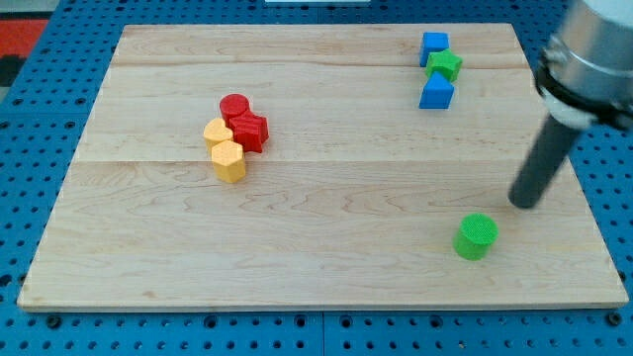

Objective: Push green circle towards blue triangle

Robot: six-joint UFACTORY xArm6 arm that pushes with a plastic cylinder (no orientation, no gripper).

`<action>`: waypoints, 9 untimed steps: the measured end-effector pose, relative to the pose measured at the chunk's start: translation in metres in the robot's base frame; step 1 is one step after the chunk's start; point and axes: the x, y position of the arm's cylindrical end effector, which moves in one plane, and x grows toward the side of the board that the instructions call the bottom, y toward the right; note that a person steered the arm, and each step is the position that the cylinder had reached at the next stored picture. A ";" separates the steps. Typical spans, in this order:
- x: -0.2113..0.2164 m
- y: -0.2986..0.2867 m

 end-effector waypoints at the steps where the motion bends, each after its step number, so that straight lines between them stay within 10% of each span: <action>1: 0.030 -0.054; 5: 0.038 -0.181; 9: -0.040 -0.163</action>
